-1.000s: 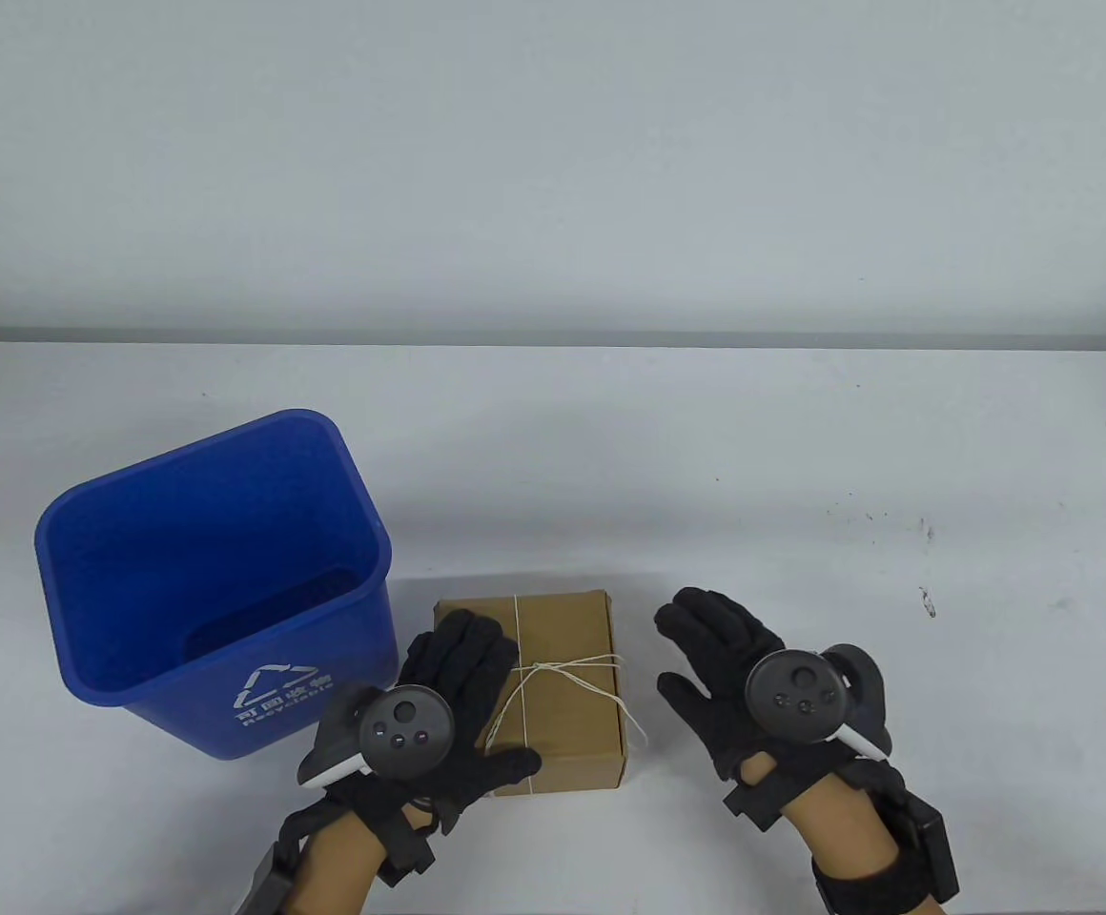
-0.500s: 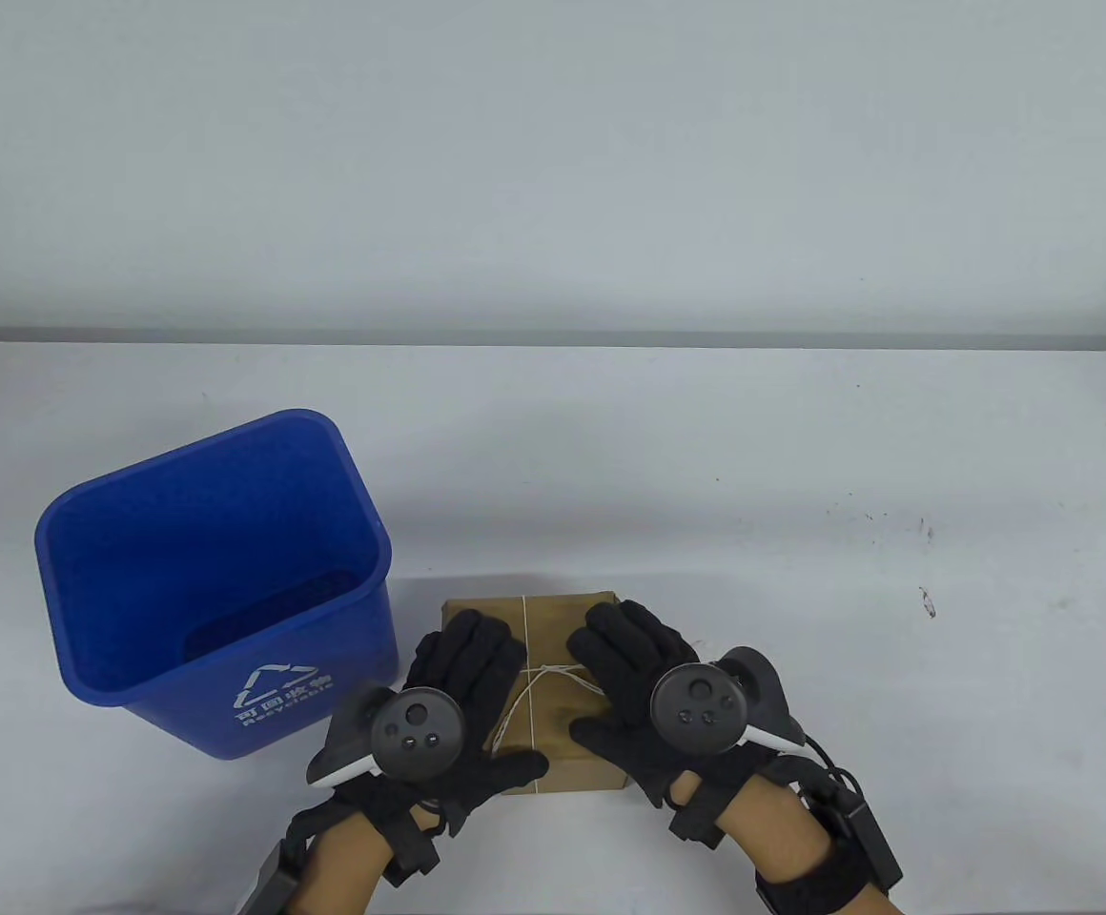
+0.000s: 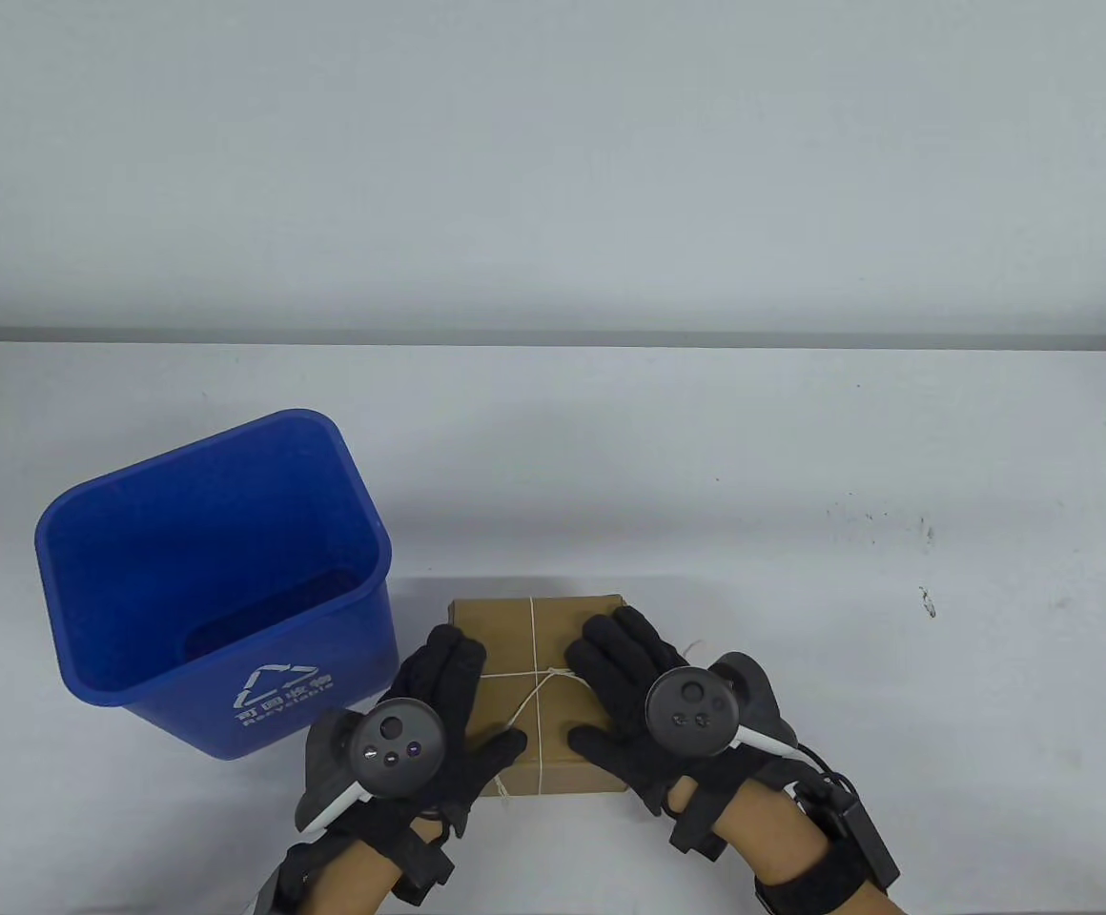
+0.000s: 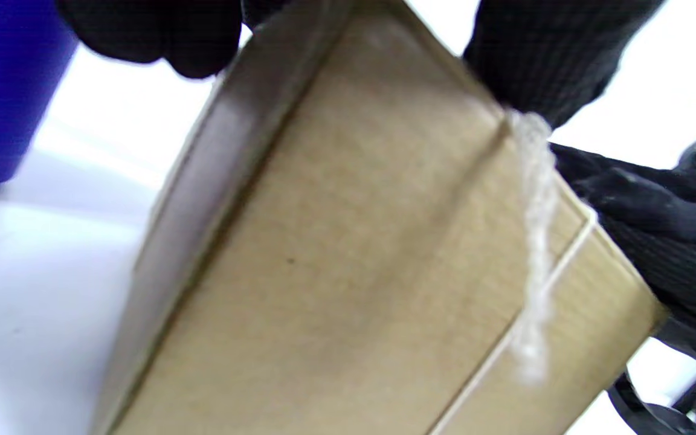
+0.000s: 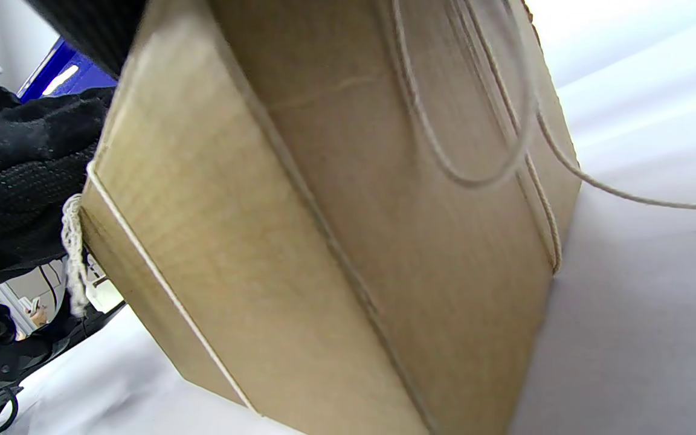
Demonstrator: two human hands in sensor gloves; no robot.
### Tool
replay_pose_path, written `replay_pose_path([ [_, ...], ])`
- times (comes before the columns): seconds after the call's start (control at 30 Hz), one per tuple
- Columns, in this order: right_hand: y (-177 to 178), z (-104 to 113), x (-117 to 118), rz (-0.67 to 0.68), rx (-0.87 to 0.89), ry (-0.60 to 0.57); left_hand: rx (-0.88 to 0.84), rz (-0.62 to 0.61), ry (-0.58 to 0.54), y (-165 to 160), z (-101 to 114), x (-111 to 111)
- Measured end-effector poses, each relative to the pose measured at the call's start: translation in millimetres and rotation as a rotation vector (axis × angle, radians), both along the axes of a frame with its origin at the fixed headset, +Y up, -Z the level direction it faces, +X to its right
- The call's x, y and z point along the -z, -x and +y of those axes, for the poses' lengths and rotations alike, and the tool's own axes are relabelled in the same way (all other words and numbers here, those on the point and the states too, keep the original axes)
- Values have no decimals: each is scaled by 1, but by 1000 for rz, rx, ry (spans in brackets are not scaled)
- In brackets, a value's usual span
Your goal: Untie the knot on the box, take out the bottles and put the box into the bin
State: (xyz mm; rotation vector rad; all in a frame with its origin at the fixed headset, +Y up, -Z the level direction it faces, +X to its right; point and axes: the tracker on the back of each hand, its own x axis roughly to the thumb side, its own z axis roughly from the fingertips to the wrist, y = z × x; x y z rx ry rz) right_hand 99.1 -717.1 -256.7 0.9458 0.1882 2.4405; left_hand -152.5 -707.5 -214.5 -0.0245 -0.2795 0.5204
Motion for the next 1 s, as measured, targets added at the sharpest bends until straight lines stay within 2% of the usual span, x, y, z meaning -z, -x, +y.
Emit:
replay_pose_path([
  [0.17,-1,-1,0,4,12,9,-12,93,106,6,-3,0],
  [0.27,-1,-1,0,4,18,13,9,151,100,10,-2,-1],
  [0.5,-2,-1,0,3,23,16,-28,162,227,20,-8,2],
  [1.0,-4,-2,1,7,21,21,-89,151,188,29,-3,5],
])
